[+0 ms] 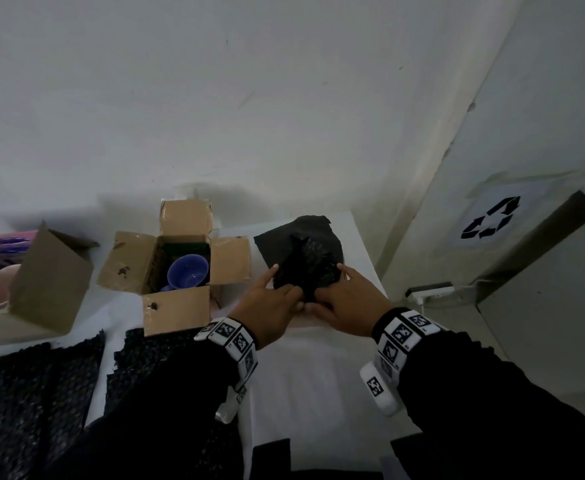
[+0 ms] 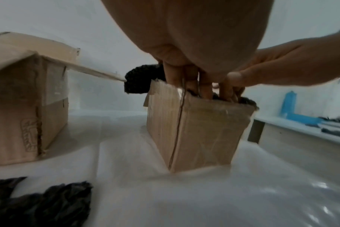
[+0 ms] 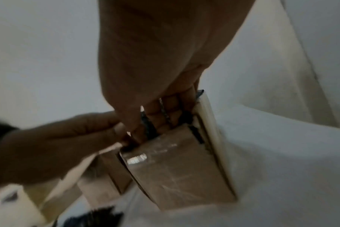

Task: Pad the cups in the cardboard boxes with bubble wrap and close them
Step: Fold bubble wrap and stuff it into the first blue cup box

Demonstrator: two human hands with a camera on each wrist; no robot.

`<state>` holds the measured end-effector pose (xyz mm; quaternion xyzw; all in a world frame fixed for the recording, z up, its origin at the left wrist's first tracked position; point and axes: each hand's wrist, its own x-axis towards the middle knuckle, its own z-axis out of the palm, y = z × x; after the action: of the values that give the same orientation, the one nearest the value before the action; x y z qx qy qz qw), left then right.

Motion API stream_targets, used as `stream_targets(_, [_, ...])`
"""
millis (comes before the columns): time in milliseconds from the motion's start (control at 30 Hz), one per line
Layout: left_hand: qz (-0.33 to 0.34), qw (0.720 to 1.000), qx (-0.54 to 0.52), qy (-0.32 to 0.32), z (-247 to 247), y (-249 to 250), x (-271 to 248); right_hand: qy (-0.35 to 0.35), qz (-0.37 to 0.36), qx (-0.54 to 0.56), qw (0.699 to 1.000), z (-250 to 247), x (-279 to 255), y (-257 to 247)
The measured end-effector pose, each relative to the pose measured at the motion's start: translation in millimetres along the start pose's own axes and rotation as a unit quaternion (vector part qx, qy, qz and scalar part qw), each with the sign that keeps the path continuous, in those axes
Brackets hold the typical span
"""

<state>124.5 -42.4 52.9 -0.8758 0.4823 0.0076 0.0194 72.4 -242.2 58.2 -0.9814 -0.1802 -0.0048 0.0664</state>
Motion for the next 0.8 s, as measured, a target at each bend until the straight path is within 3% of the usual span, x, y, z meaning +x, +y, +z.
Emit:
stream_targets(133, [-0.064, 0.994, -0.090, 0.010, -6.7, -5.8, 11.0, 0.067, 0.078, -0.038, 0.994, -4.5, 16.1, -1.5])
stream_targets(233, [-0.121, 0.991, -0.015, 0.052, -12.9, -2.5, 9.0, 0.014, 0.127, -0.064, 0.990, 0.4, 17.9, 5.0])
stream_targets(300, [-0.169, 0.985, 0.018, 0.040, -12.5, -3.1, 8.5, -0.009, 0.140, -0.075, 0.987, 4.0, 15.8, 8.5])
stream_targets(500, [-0.146, 0.987, 0.058, -0.017, -7.0, -6.7, 17.4, -0.008, 0.139, -0.136, 0.981, 1.1, 13.5, 13.1])
stream_targets(700, [-0.200, 0.977, 0.043, -0.061, -19.9, -3.2, 33.5, 0.033, 0.139, -0.159, 0.977, 4.9, 20.3, 4.2])
stream_targets(800, [-0.231, 0.970, 0.026, -0.072, -24.5, 1.8, 39.7, 0.015, 0.163, -0.155, 0.974, 5.9, 21.3, -6.4])
